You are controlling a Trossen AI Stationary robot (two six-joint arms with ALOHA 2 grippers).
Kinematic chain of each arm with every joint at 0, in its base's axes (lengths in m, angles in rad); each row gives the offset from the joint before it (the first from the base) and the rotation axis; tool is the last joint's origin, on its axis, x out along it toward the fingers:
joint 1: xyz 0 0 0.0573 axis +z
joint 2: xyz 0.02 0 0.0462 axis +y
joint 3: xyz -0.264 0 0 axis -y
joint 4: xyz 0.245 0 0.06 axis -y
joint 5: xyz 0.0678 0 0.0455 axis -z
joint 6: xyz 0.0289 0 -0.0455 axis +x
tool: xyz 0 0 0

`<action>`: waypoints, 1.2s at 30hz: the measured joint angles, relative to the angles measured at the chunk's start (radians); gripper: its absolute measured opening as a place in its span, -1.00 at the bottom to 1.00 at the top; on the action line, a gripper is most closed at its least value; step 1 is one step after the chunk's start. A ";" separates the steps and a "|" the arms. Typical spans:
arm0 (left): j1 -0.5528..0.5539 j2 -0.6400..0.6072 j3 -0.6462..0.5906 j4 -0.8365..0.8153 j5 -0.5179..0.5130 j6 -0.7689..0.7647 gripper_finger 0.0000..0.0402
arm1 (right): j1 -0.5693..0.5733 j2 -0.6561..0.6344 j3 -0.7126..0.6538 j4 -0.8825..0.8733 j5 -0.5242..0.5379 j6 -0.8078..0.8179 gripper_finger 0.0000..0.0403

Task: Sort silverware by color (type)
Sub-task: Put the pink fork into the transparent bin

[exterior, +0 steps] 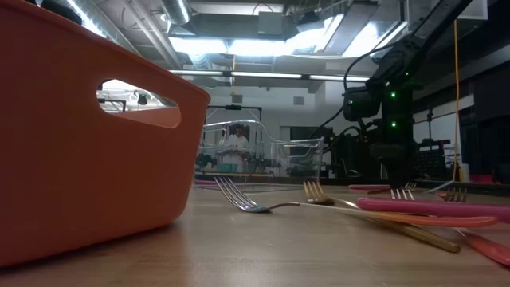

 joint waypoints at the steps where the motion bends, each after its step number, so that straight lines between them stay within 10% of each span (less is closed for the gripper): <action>1: 0.000 0.000 0.000 0.000 0.000 0.000 -1.00 | 0.000 0.000 0.000 0.000 -0.006 0.000 -0.18; 24: 0.000 0.000 0.000 0.000 0.000 0.001 -1.00 | -0.039 0.060 0.003 0.000 -0.042 -0.003 -0.20; 36: 0.000 0.000 0.000 0.000 0.000 0.001 -1.00 | -0.038 0.060 0.003 0.002 -0.056 -0.003 -0.72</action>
